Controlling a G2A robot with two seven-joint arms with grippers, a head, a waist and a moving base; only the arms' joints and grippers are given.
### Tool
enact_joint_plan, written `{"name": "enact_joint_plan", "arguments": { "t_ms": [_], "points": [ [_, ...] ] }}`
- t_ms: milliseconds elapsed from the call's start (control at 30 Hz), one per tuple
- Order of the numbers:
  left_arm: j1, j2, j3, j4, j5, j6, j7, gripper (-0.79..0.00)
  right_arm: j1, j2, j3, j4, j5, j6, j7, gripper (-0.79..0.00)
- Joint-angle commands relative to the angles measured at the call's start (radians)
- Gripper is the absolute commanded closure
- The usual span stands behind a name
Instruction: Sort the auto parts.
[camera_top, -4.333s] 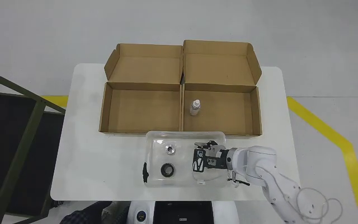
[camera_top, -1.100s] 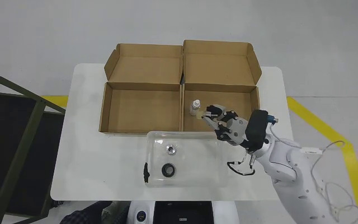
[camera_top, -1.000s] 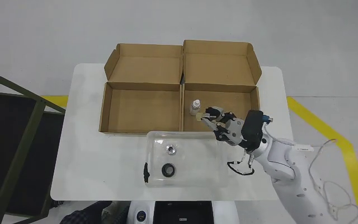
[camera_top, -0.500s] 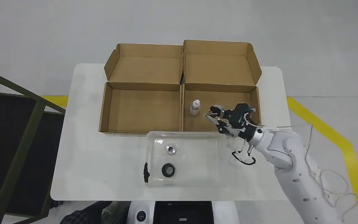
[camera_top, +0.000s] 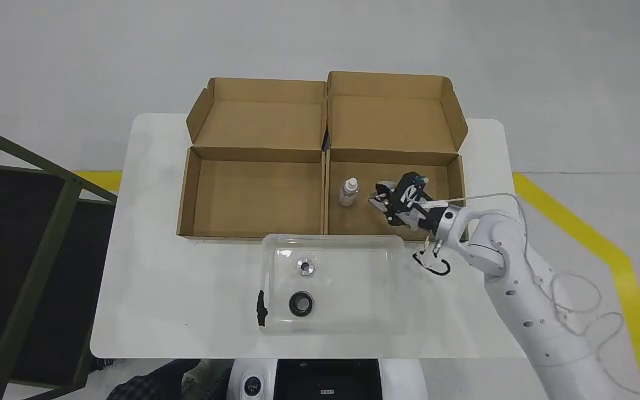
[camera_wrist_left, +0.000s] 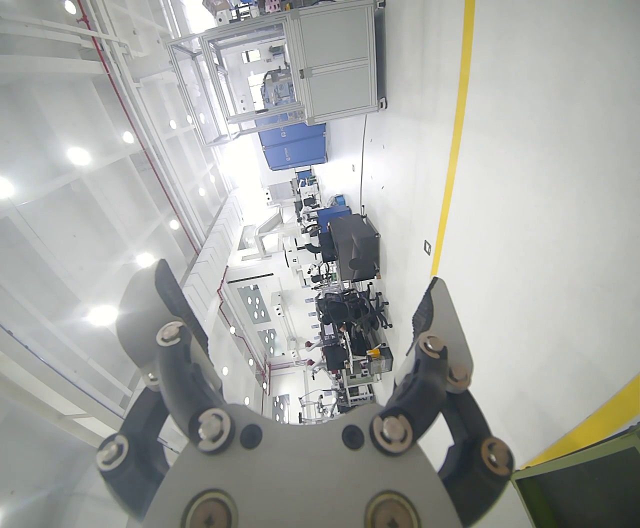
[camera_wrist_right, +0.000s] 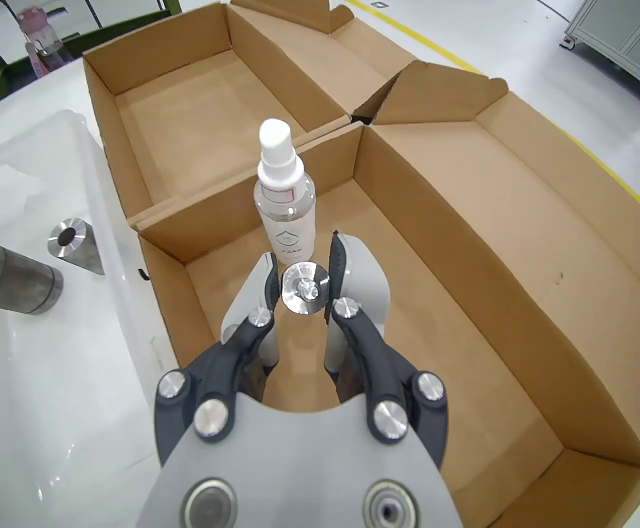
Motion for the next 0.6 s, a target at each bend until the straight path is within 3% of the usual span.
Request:
{"name": "enact_joint_plan", "arguments": {
  "t_ms": [0,567],
  "points": [
    [0.000,0.000,0.000,0.000,0.000,0.000,0.000,-0.785,0.016,-0.002,-0.008,0.016,-0.010,0.002,0.004,0.000],
    [0.000,0.000,0.000,0.000,0.000,0.000,0.000,-0.785,0.122,-0.017,-0.094,0.117,-0.124,0.011,0.047,0.000]
  ]
}}
